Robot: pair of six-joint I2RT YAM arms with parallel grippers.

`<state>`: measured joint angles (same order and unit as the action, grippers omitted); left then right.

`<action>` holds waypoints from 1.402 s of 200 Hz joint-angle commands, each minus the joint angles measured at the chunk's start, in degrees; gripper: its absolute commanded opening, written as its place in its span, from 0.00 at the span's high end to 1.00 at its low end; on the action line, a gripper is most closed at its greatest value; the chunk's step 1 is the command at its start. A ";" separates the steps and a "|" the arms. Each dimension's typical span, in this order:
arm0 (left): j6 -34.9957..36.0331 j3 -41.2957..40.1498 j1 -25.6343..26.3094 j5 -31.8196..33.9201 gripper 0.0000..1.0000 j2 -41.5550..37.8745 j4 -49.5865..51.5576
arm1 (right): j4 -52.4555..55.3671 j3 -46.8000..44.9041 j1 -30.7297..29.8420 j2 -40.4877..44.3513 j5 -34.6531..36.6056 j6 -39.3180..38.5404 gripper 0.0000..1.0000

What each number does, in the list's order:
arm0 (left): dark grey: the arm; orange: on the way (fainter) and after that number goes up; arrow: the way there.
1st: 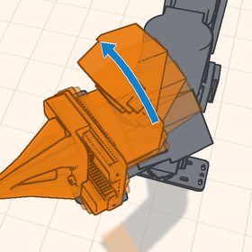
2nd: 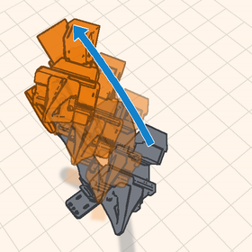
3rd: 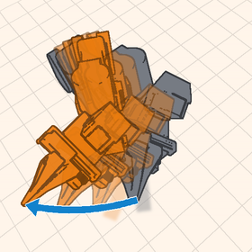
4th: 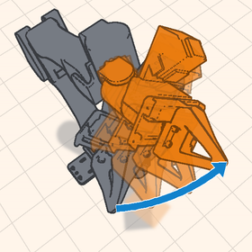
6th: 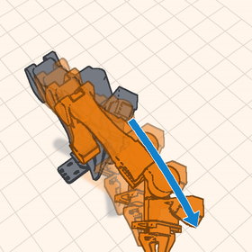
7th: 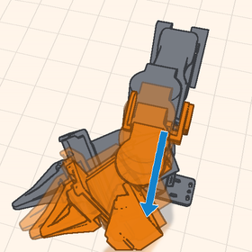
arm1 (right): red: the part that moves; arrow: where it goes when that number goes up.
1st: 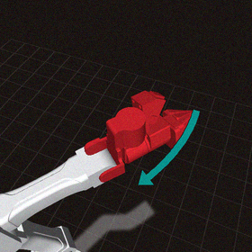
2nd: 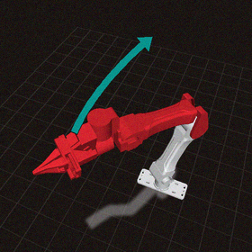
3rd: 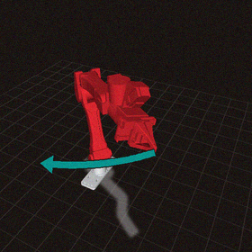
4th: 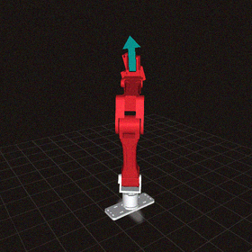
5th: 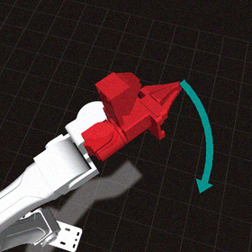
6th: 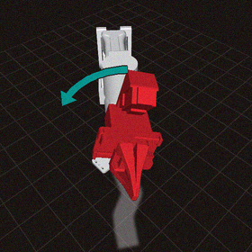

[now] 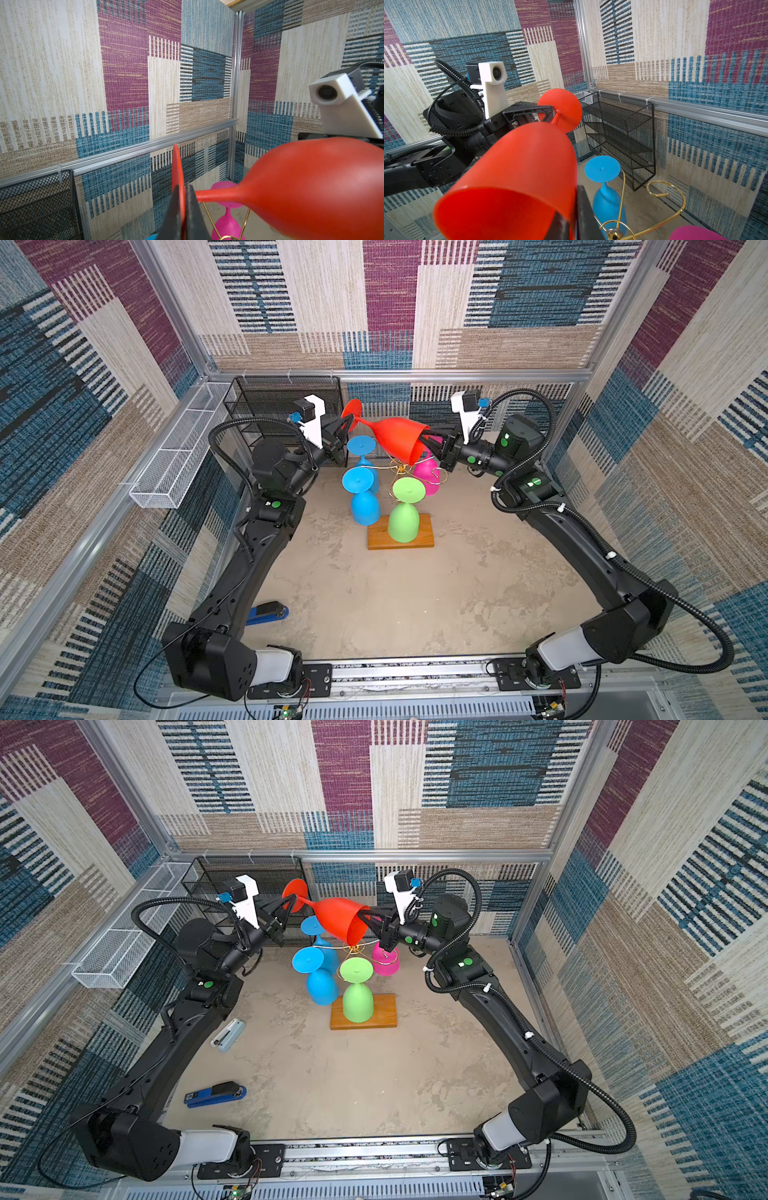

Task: Take the wine glass off the wine glass rack
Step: Pick up the wine glass from the wine glass rack, then place the wine glass at the top-right of the table.

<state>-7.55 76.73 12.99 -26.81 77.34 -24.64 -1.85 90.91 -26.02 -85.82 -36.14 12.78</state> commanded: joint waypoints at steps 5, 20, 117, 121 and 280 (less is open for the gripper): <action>-2.82 -0.42 -0.07 1.14 1.00 0.01 -3.96 | -2.10 2.14 -0.65 -0.48 -2.18 2.34 1.00; -2.92 -0.44 -0.07 1.07 0.99 0.01 -4.15 | -1.68 2.66 -0.74 -0.58 -1.82 2.87 1.00; 2.83 -4.86 -0.81 10.02 0.32 -5.39 -3.62 | 13.04 13.41 0.89 1.14 16.93 -0.38 1.00; 3.09 -5.14 -0.98 10.45 0.32 -5.86 -3.45 | 14.34 14.31 1.17 1.02 17.78 -0.81 1.00; -3.64 -25.21 -17.22 22.65 0.19 -18.86 3.74 | 67.63 47.55 10.24 -19.56 51.61 -11.29 1.00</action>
<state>-5.52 53.10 -2.50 -5.45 59.29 -17.32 57.95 139.13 -16.12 -103.66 11.73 2.42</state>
